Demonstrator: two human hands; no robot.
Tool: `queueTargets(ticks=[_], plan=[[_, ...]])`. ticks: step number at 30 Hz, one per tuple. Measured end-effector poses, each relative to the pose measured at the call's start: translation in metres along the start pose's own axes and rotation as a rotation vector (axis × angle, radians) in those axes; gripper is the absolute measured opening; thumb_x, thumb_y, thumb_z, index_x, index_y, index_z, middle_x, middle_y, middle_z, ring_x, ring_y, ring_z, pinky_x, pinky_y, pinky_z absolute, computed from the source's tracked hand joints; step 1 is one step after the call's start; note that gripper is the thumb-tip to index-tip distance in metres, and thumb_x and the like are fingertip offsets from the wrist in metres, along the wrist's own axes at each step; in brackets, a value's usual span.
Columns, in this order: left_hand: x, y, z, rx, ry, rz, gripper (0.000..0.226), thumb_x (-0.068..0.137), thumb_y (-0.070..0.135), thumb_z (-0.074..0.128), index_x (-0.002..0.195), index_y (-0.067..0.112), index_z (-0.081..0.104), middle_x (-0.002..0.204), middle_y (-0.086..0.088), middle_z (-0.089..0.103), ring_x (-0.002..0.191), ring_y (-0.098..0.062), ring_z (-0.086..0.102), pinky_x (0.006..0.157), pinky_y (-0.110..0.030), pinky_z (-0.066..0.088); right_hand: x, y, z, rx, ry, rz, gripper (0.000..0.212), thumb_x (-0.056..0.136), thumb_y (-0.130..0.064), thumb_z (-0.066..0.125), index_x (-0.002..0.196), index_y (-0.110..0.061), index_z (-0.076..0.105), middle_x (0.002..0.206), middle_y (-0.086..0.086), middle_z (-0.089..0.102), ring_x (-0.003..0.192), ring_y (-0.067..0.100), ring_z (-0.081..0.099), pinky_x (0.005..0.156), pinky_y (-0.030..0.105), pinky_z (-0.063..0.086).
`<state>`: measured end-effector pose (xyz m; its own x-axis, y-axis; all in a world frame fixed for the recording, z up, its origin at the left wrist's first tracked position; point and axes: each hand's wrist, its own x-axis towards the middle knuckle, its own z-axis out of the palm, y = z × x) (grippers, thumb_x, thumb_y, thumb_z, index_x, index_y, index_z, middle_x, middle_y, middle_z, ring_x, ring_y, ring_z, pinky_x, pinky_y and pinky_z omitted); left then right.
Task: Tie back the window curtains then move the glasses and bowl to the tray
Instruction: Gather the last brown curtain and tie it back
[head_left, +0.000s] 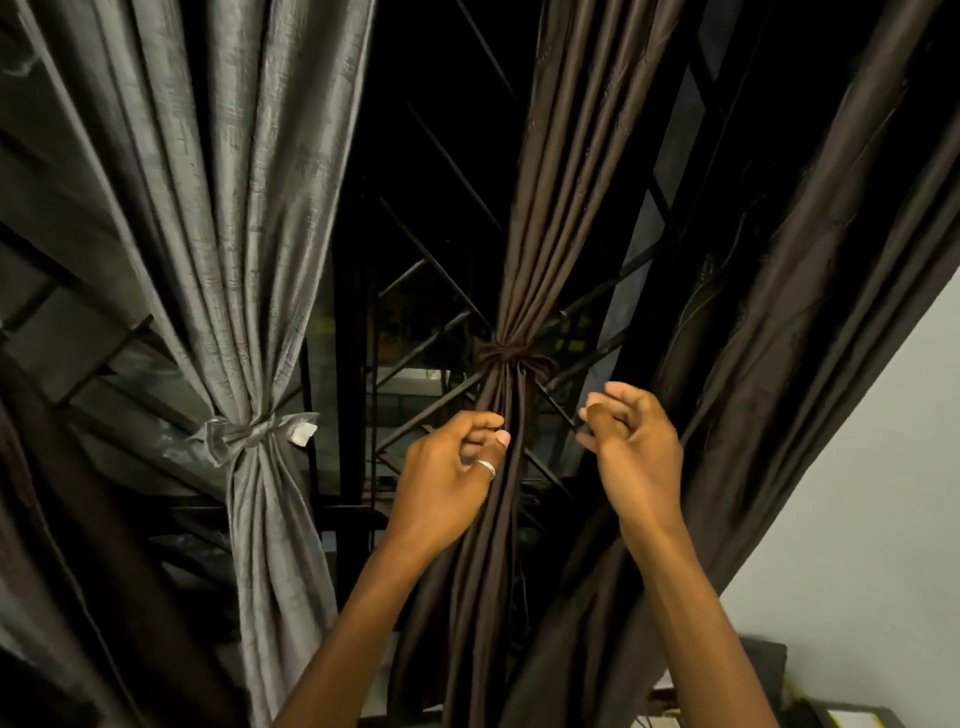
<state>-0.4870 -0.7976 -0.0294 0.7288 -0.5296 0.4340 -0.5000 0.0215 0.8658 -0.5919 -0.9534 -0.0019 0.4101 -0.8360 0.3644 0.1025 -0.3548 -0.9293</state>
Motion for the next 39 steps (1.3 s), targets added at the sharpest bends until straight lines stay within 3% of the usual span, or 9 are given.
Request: queueTargets(ticks=[8, 11, 18, 24, 27, 30, 33, 37, 39], plan=[[0.001, 0.030, 0.054, 0.028, -0.021, 0.013, 0.014, 0.098, 0.036, 0.063, 0.111, 0.033, 0.069, 0.093, 0.025, 0.068, 0.083, 0.002, 0.065, 0.069, -0.008, 0.050, 0.023, -0.029, -0.077, -0.058, 0.138, -0.203, 0.009, 0.095, -0.028, 0.061, 0.090, -0.032, 0.067, 0.082, -0.010, 0.075, 0.073, 0.007, 0.075, 0.072, 0.038, 0.062], [0.002, 0.046, 0.082, 0.042, -0.009, 0.031, 0.018, 0.098, 0.036, 0.062, 0.114, 0.031, 0.069, 0.095, 0.024, 0.069, 0.086, 0.001, 0.066, 0.070, -0.010, 0.051, 0.030, -0.038, -0.096, -0.122, 0.268, -0.302, 0.020, 0.089, -0.048, 0.067, 0.091, -0.029, 0.061, 0.076, -0.011, 0.069, 0.067, 0.001, 0.069, 0.069, 0.022, 0.056], [-0.010, 0.067, 0.136, 0.062, 0.062, 0.031, 0.022, 0.100, 0.029, 0.060, 0.121, 0.028, 0.067, 0.101, 0.019, 0.070, 0.094, 0.005, 0.065, 0.069, -0.008, 0.050, 0.059, -0.051, -0.093, -0.352, 0.217, -0.423, 0.066, 0.082, -0.072, 0.064, 0.126, -0.026, 0.043, 0.120, -0.009, 0.054, 0.086, 0.004, 0.061, 0.064, 0.019, 0.045], [-0.012, 0.074, 0.141, 0.049, 0.134, 0.019, 0.020, 0.100, 0.025, 0.062, 0.119, 0.029, 0.067, 0.101, 0.018, 0.071, 0.091, 0.002, 0.067, 0.070, -0.009, 0.050, 0.061, -0.003, -0.077, -0.533, 0.115, -0.387, 0.024, 0.094, -0.030, 0.066, 0.103, -0.009, 0.059, 0.094, 0.009, 0.065, 0.081, 0.031, 0.066, 0.061, 0.029, 0.035], [-0.010, 0.070, 0.147, 0.057, 0.143, 0.015, 0.021, 0.097, 0.036, 0.063, 0.119, 0.035, 0.066, 0.103, 0.022, 0.070, 0.095, 0.003, 0.066, 0.073, -0.011, 0.051, 0.024, 0.054, -0.076, -0.521, -0.007, -0.310, 0.019, 0.096, -0.021, 0.064, 0.086, -0.006, 0.060, 0.085, 0.012, 0.063, 0.074, 0.035, 0.065, 0.058, 0.030, 0.036], [-0.009, 0.063, 0.158, 0.146, 0.076, -0.012, 0.058, 0.087, 0.068, 0.059, 0.134, 0.033, 0.059, 0.125, 0.023, 0.063, 0.110, 0.004, 0.063, 0.087, -0.018, 0.055, 0.003, 0.090, -0.073, -0.490, -0.119, -0.210, 0.013, 0.096, -0.022, 0.062, 0.093, -0.010, 0.068, 0.088, 0.004, 0.066, 0.077, 0.026, 0.067, 0.061, 0.032, 0.049], [-0.009, 0.054, 0.172, 0.321, 0.092, -0.027, 0.080, 0.082, 0.079, 0.054, 0.148, 0.035, 0.045, 0.134, 0.021, 0.060, 0.118, 0.004, 0.058, 0.096, -0.019, 0.052, 0.000, 0.099, -0.066, -0.479, -0.156, -0.188, 0.022, 0.100, -0.031, 0.055, 0.106, -0.016, 0.070, 0.089, -0.008, 0.065, 0.074, 0.003, 0.061, 0.061, 0.008, 0.042], [-0.009, 0.040, 0.185, 0.413, 0.164, -0.059, 0.063, 0.096, 0.053, 0.057, 0.152, 0.027, 0.043, 0.084, 0.005, 0.075, 0.074, -0.004, 0.069, 0.058, -0.008, 0.049, -0.004, 0.105, -0.059, -0.516, -0.213, -0.223, 0.017, 0.099, -0.023, 0.060, 0.106, -0.013, 0.071, 0.088, -0.004, 0.069, 0.076, 0.005, 0.064, 0.072, 0.014, 0.050], [-0.008, 0.036, 0.185, 0.433, 0.159, -0.073, 0.057, 0.101, 0.047, 0.051, 0.152, 0.023, 0.044, 0.082, -0.003, 0.075, 0.072, -0.012, 0.070, 0.060, -0.018, 0.054, -0.007, 0.107, -0.058, -0.560, -0.227, -0.308, 0.008, 0.092, -0.016, 0.070, 0.099, -0.013, 0.074, 0.082, -0.004, 0.072, 0.072, 0.002, 0.065, 0.071, 0.003, 0.040]])
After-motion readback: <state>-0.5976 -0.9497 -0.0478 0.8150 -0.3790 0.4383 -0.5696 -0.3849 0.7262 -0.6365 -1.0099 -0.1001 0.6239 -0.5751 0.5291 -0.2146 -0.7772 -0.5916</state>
